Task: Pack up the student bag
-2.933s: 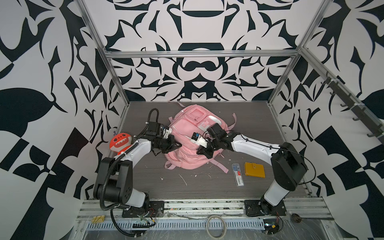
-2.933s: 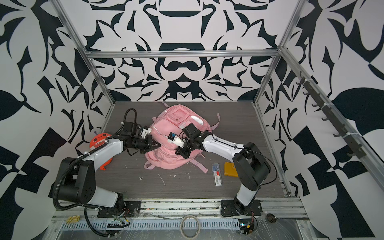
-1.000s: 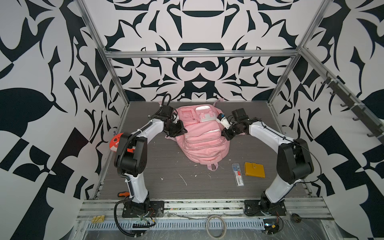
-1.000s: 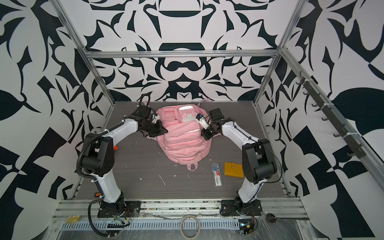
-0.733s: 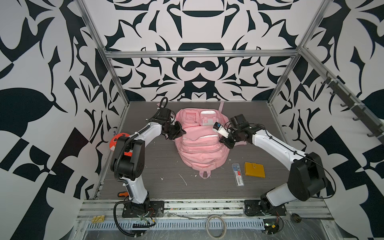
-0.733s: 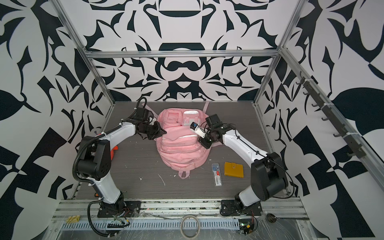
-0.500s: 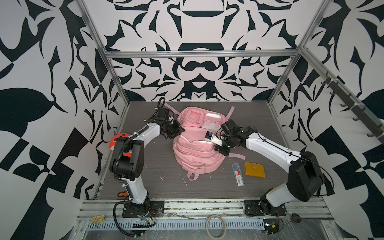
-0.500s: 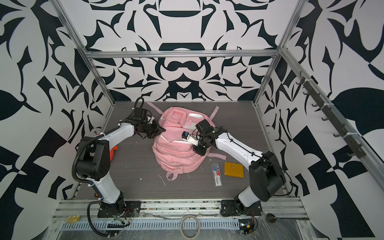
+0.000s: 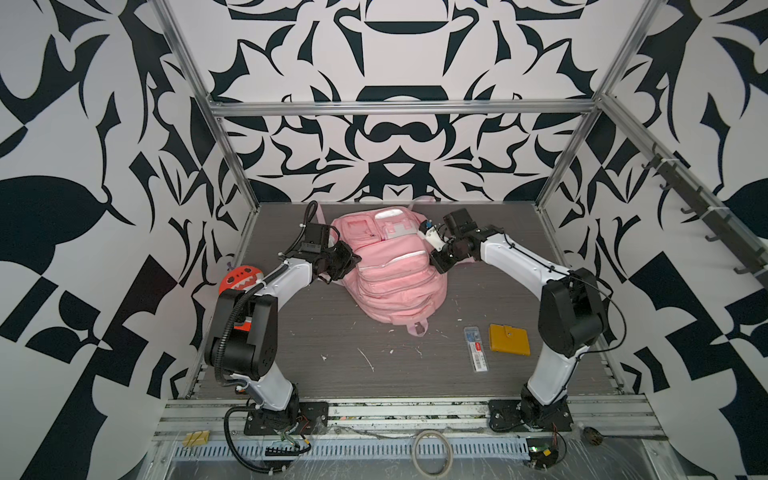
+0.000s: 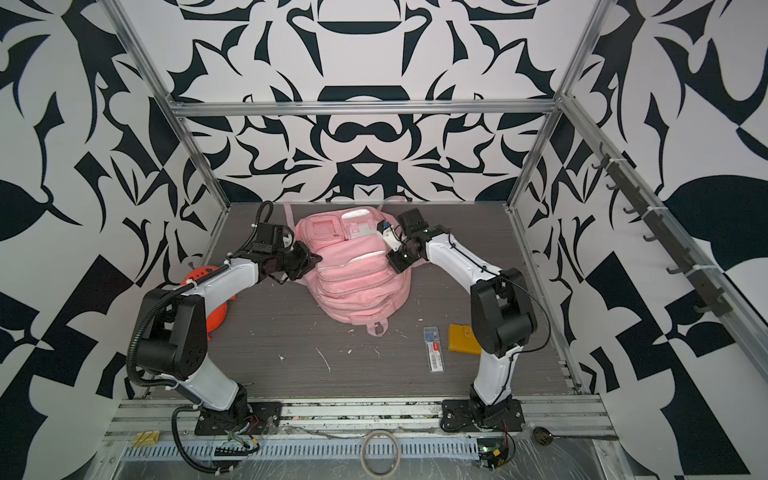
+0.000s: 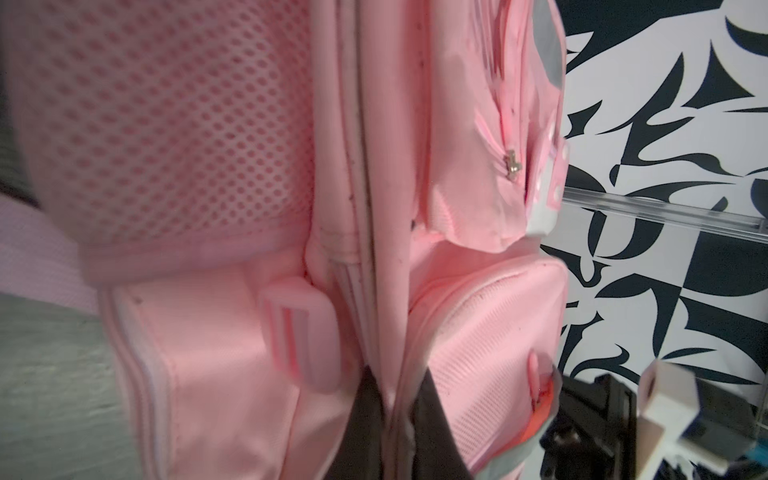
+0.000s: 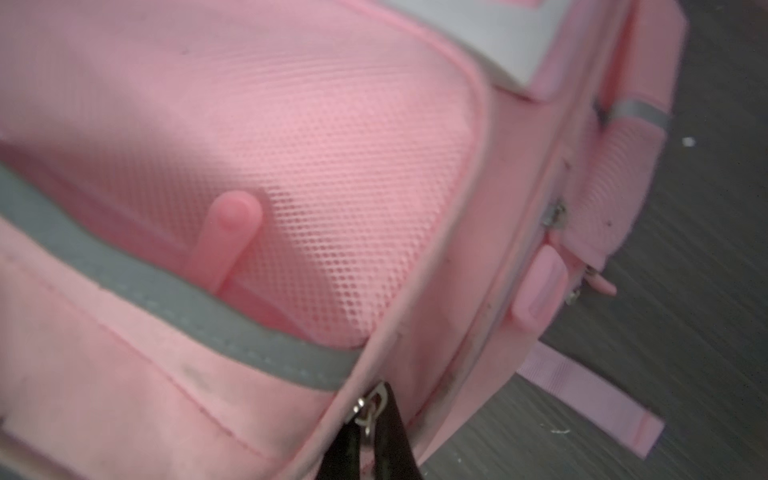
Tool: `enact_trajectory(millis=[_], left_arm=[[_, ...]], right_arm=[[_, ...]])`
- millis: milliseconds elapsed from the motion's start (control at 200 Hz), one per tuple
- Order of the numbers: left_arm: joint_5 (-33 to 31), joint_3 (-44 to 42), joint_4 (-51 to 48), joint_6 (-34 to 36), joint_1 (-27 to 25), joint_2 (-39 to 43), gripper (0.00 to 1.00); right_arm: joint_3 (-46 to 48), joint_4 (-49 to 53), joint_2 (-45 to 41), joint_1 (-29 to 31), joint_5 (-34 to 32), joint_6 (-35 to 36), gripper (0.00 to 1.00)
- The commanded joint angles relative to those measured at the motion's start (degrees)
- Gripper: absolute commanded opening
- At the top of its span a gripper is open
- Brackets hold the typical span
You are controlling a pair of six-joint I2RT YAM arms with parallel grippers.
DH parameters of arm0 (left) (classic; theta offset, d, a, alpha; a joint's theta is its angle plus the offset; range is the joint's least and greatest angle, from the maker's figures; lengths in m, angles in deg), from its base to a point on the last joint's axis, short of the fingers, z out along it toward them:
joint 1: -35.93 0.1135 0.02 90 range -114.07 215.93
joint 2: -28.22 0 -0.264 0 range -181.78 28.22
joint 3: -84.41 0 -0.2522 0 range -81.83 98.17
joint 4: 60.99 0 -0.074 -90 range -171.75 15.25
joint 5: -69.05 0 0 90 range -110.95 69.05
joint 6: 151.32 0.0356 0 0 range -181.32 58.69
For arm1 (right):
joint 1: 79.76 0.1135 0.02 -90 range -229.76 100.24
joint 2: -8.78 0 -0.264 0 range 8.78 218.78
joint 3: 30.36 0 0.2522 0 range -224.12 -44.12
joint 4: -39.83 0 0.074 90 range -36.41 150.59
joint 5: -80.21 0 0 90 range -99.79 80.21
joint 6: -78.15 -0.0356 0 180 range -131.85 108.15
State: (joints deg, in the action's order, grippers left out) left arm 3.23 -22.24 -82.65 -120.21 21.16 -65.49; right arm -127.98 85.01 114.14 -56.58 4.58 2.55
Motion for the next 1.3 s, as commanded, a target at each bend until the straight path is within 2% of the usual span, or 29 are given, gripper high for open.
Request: enact_trajectory(millis=[0, 80, 185, 265, 330, 400, 455, 490, 535, 685, 875, 1090, 1295], left_arm=[[7.4, -0.7, -1.3, 3.5, -3.9, 2.7, 0.0], [11.0, 0.9, -5.8, 7.3, -5.9, 1.4, 0.0], [13.6, 3.7, -14.7, 14.4, -8.1, 2.1, 0.32], [11.7, 8.5, -26.2, 23.8, -9.6, 3.5, 0.45], [7.5, 13.3, -34.7, 32.1, -10.7, 4.2, 0.51], [5.5, 18.6, -41.7, 40.1, -10.8, 3.6, 0.52], [4.1, 22.5, -43.5, 45.4, -10.9, 2.5, 0.53], [3.7, 25.2, -44.1, 48.2, -10.8, 1.3, 0.59], [3.4, 29.3, -44.5, 51.2, -10.9, -1.2, 0.6], [1.2, 45.0, -48.2, 55.1, -10.9, -13.7, 0.62], [0.6, 56.1, -49.2, 56.8, -11.1, -26.7, 0.64], [-0.6, 60.6, -50.2, 58.2, -11.5, -33.8, 0.69], [-6.1, 60.5, -50.5, 60.5, -14.2, -36.5, 0.7]], right_arm=[[-3.6, -4.5, -0.4, -0.4, 2.7, -3.0, 0.0], [-3.3, -5.1, 0.0, -1.1, 3.0, -2.6, 0.0], [-3.7, -4.9, 1.0, -1.9, 2.9, -1.0, 0.0], [-4.2, -4.7, 1.6, -2.5, 2.7, 0.5, 0.0], [-4.6, -4.2, 2.2, -3.0, 2.7, 2.3, 0.0], [-4.3, -3.9, 2.2, -3.1, 2.8, 5.1, 0.0], [-4.1, -3.5, 2.2, -3.1, 2.8, 7.3, 0.0], [-4.0, -3.2, 2.2, -3.1, 2.9, 8.6, 0.0], [-3.9, -2.8, 2.2, -3.1, 2.7, 10.0, 0.0], [-3.9, -2.8, 2.0, -3.1, 3.3, 11.6, 0.0], [-5.0, -2.5, 2.5, -3.1, 3.9, 11.8, 0.0], [-4.8, -2.2, 2.3, -3.1, 4.5, 12.5, 0.0], [-6.4, -0.6, 3.0, -3.1, 4.4, 13.3, 0.0]])
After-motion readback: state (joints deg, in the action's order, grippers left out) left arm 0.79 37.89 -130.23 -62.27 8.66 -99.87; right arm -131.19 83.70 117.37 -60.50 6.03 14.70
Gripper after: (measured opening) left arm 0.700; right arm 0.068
